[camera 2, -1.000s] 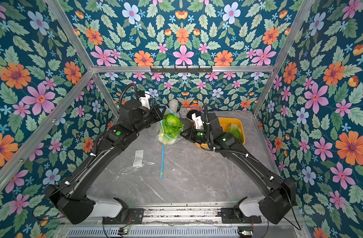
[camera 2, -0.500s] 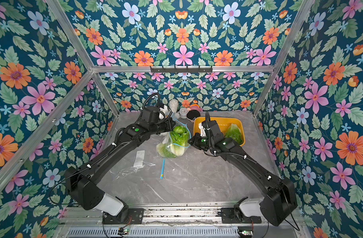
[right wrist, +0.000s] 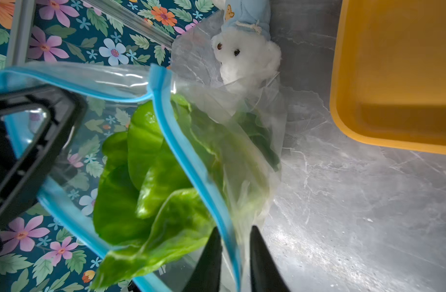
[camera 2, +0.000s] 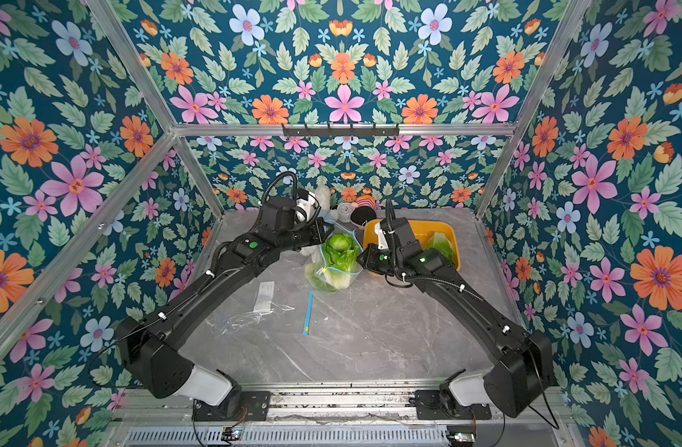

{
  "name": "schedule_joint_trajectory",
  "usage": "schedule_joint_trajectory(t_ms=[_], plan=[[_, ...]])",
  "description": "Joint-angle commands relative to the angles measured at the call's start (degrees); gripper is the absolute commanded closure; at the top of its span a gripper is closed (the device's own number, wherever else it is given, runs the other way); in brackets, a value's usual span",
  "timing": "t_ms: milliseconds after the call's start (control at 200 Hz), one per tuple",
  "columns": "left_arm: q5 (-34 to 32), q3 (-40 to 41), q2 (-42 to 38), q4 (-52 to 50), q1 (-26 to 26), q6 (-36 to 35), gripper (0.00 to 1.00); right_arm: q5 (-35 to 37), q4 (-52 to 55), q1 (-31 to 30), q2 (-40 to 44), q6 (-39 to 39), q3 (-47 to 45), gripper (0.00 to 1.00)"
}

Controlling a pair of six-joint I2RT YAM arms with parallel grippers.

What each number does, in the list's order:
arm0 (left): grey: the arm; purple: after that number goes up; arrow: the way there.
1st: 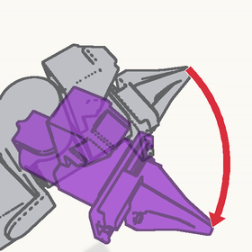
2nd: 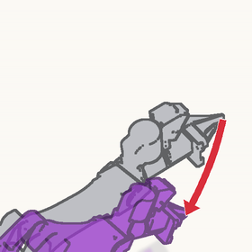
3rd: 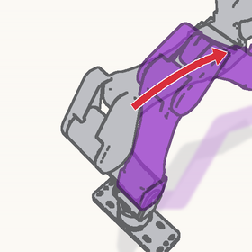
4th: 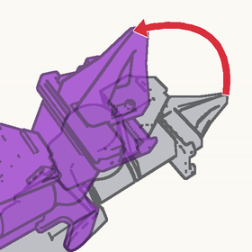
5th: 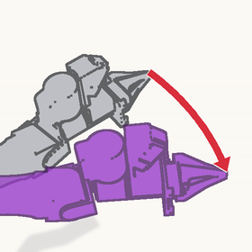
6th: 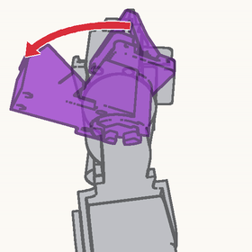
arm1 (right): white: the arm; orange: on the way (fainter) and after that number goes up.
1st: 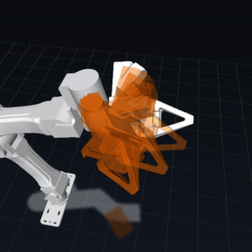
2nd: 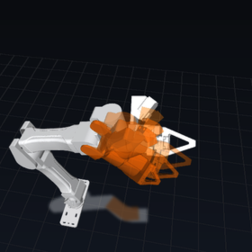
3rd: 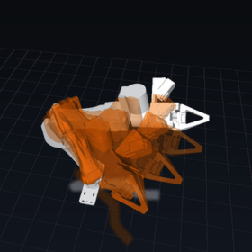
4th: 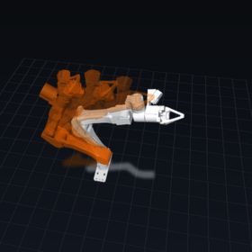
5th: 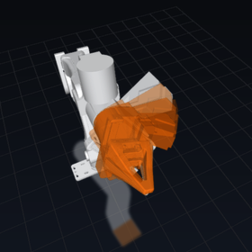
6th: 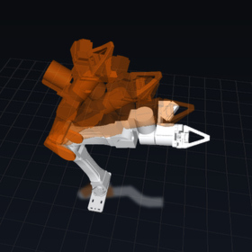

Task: Put the chinese cabbages into a zipper bag and zip it
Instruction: Adjust the zipper food storage bag at the center of the board.

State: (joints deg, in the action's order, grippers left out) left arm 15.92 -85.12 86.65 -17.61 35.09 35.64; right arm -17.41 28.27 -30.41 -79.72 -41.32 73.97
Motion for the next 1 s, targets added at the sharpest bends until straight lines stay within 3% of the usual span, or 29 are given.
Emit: schedule_joint_trajectory(t_ms=[0, 35, 170, 270, 420, 515, 710, 760, 840, 995], plan=[[-0.1, -1.9, -0.5, 2.2, 0.1, -0.8, 1.00, -0.4, 2.0, 0.1, 0.0, 2.1, 1.8, 0.94], [-1.1, -3.4, -0.2, 0.7, 0.1, -1.8, 1.00, -0.7, 2.0, -0.1, 0.1, 2.0, 3.1, 1.00], [-2.9, -11.1, 0.2, -7.8, 0.4, -7.8, 1.00, -2.9, 0.7, -3.0, 0.3, 0.9, 7.6, 1.00], [-11.1, -13.4, 0.5, -14.2, 0.3, -11.9, 1.00, -5.9, -0.3, -3.2, -2.1, -0.2, 8.2, 1.00], [-14.5, -19.6, 4.3, -23.1, 0.4, -17.8, 1.00, -6.3, -3.9, -3.2, -5.8, -1.0, 7.4, 1.00], [-13.1, -19.0, 5.6, -23.2, 0.7, -18.8, 1.00, -12.0, -8.1, -4.1, -9.6, -2.2, 7.8, 1.00], [-15.4, -9.6, 5.8, -15.3, 7.1, -16.2, 1.00, -7.3, -11.3, -1.1, -8.2, -3.3, -2.9, 1.00], [-15.6, -7.8, 5.4, -13.0, 7.2, -14.6, 1.00, -8.2, -12.4, -0.4, -7.4, -3.7, -4.6, 0.87], [-16.7, -6.3, 4.9, -10.9, 7.2, -13.4, 1.00, -7.1, -10.3, -0.2, -5.6, -2.8, -5.0, 0.81], [-12.5, -5.2, 5.4, -8.9, 7.1, -12.4, 1.00, -3.5, -3.8, 0.3, 1.1, -1.3, -5.4, 0.59]])
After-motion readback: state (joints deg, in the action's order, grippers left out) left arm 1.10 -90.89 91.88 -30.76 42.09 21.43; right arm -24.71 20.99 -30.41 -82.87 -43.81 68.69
